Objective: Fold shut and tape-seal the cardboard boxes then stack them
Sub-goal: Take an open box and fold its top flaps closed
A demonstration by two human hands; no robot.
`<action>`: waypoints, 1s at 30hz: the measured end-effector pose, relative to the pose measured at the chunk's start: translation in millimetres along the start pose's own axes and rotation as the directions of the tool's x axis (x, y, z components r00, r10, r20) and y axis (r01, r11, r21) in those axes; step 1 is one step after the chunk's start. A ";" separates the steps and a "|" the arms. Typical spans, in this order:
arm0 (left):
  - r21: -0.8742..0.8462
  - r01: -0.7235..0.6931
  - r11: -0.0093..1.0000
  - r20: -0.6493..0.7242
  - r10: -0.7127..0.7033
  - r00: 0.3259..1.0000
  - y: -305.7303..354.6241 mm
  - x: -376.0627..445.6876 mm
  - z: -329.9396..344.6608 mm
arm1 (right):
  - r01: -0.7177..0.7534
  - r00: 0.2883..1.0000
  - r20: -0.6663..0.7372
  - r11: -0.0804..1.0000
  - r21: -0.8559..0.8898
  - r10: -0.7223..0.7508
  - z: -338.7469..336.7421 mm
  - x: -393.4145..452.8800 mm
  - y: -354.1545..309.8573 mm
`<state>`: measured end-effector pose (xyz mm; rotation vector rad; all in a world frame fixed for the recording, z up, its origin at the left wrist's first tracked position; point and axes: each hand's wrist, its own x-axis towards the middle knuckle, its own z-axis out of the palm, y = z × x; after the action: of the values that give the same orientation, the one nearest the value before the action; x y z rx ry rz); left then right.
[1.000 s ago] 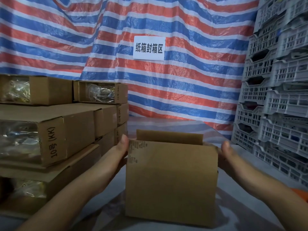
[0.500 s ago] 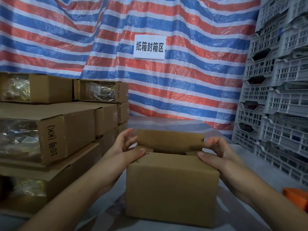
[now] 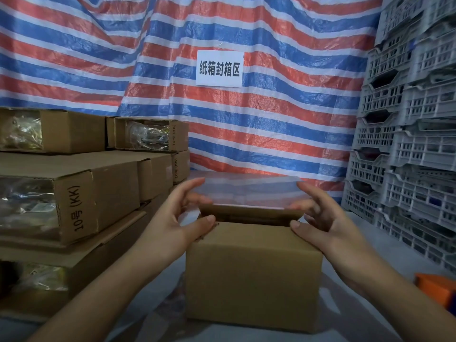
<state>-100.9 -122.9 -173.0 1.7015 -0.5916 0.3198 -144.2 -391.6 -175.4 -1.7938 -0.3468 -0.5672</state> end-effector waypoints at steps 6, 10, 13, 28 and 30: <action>0.093 0.051 0.994 0.001 -0.052 0.999 -2.7 2.1 1.3 | -0.023 1.000 0.000 1.000 0.006 0.023 -0.9 3.2 6.8; 0.099 0.047 0.994 0.012 -0.049 0.999 -1.9 3.7 0.2 | -0.059 0.998 -0.016 0.998 0.021 0.060 -1.5 4.0 9.7; 0.231 -0.007 0.973 0.047 -0.004 0.999 3.9 4.4 -2.6 | -0.080 0.997 -0.023 0.997 0.023 0.080 0.4 4.3 7.8; 0.835 -0.397 0.380 0.458 -0.081 0.885 45.3 -6.6 64.9 | -0.150 0.983 0.088 0.983 -0.103 0.159 -2.9 1.1 -8.0; 0.840 -0.405 0.362 0.458 -0.071 0.886 43.4 -7.8 65.1 | -0.158 0.980 0.096 0.977 -0.143 0.173 -2.4 1.1 -10.1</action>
<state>-138.2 -189.8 -155.3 2.9036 -1.0481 0.4963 -148.9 -391.0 -166.1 -1.9669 -0.2337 -0.3845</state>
